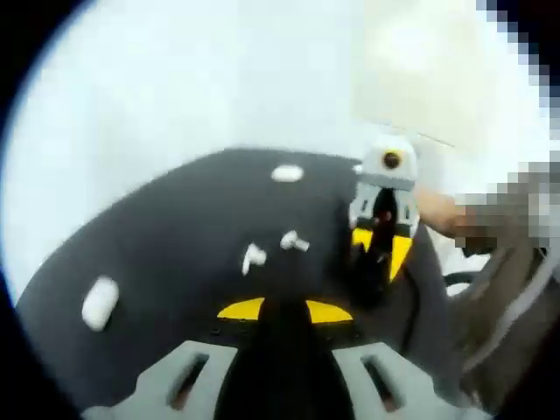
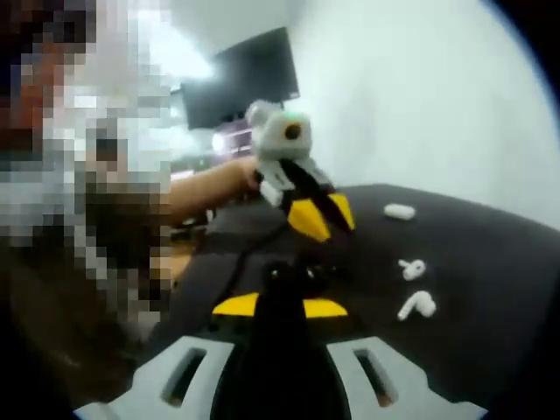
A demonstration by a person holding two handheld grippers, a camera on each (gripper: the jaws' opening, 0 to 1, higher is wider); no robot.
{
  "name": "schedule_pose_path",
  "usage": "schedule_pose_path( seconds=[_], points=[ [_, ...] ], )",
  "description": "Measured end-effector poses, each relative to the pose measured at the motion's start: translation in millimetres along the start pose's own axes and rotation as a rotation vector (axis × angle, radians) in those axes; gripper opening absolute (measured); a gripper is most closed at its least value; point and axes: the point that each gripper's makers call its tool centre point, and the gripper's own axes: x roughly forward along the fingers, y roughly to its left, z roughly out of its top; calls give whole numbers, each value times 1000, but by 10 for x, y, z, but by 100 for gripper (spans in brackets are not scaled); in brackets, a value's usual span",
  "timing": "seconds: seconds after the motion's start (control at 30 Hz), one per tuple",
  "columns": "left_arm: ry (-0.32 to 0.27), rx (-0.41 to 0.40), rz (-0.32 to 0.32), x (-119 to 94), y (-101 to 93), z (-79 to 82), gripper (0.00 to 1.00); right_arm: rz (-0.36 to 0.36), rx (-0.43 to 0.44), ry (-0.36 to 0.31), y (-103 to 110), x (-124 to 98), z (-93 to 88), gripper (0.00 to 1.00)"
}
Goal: Pick up three earphones and place each one into its charging case using tactile feedback, ensure that each earphone is properly inserted and securely positioned inside the case.
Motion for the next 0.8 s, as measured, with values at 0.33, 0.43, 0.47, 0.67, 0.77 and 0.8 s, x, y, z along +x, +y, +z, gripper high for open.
schedule_pose_path(
  seconds=[0.33, 0.43, 0.47, 0.67, 0.77, 0.8],
  points=[
    [157, 69, -213, 273, -110, -122, 12, 3, -1, -2, 1, 1, 3, 18],
    [225, 94, -211, 344, -90, -234, 11, 2, -3, -1, 4, 2, 3, 18],
    [240, 92, -214, 367, -98, -271, 11, 2, -3, -1, 4, 1, 3, 18],
    [208, 14, -188, 345, -117, -256, 10, 3, 1, 0, 17, 7, 4, 18],
    [171, 21, -157, 305, -137, -269, 10, 3, 1, 0, 28, 10, 4, 18],
    [153, 16, -142, 284, -140, -266, 10, 3, -1, 1, 31, 11, 4, 18]
  ],
)
